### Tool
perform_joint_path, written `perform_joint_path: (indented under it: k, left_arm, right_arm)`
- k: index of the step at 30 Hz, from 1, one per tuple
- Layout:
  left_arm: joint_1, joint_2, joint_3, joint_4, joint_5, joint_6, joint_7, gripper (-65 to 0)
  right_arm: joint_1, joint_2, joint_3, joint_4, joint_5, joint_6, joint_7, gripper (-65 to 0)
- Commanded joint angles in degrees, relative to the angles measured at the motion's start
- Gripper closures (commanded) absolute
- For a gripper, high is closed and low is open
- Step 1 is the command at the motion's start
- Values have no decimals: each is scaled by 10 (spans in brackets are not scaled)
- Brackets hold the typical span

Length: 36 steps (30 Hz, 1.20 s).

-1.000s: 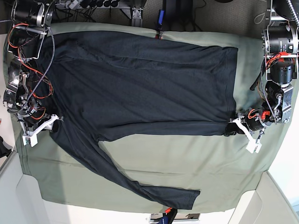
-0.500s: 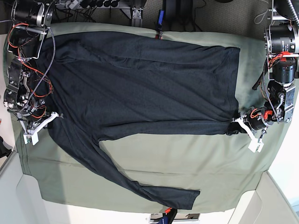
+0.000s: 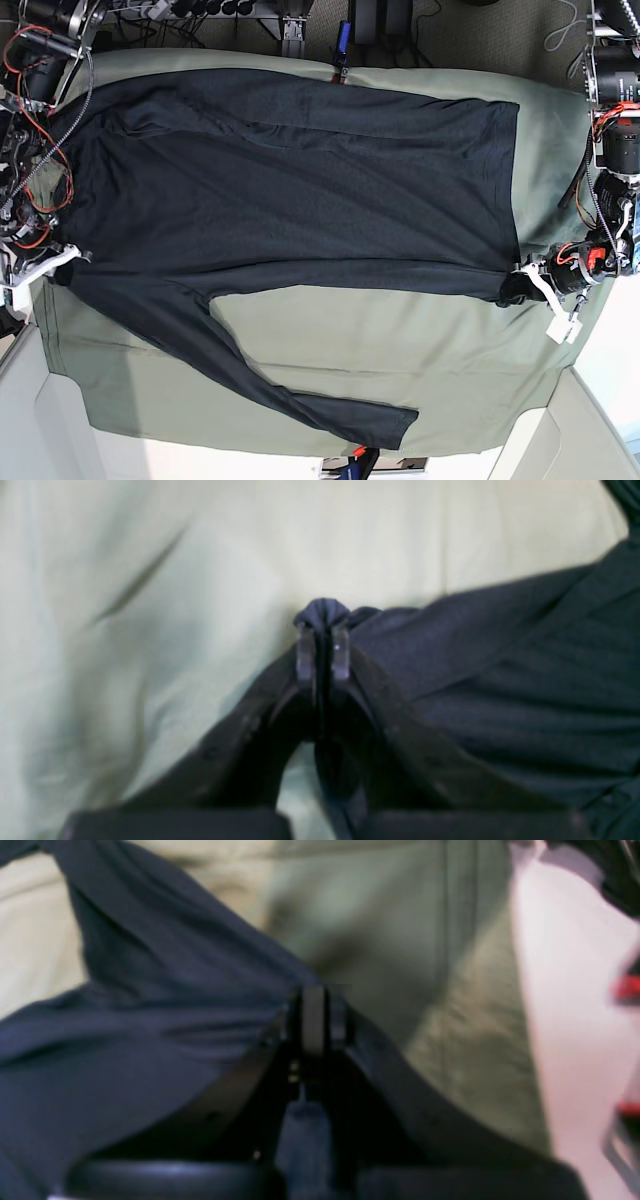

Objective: Fold the T-shirt properly
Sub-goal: 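Fold the lower body half up over the collar half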

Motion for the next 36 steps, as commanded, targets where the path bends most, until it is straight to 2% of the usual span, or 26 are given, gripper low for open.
perform_joint_path:
  k: [1,5,8,11,15,24,30,36]
  left_arm:
    - [-7,-11,-3,20,-10,-5,-8,0]
    - [24,-20,-3,75,-9,-5,-8,0]
    - [53,-39,-5,122,-9,-5,-9,0]
    - [87,-58,-14,167,-9,-5,-8,0]
    - [147,-78,-40,228,-9,-5,-7,0]
    - [250,-76,-107,271,-18,-5,0,0]
    - [293,-75,-108,271,-18,-5,2,0]
    - [305,-68,-108,271,-18,-5,3,0]
  right_arm:
    - [-1,7,2,26,9,2,10,0]
    - [-61,7,6,90,9,2,10,0]
    - [-102,7,26,129,12,2,14,0]
    - [-134,7,59,155,40,4,15,0]
    - [-164,7,102,169,78,29,14,0]
    - [-206,7,125,169,104,37,1,0]
    - [-234,7,125,169,108,37,-12,0]
    - [-264,5,125,169,110,37,2,0]
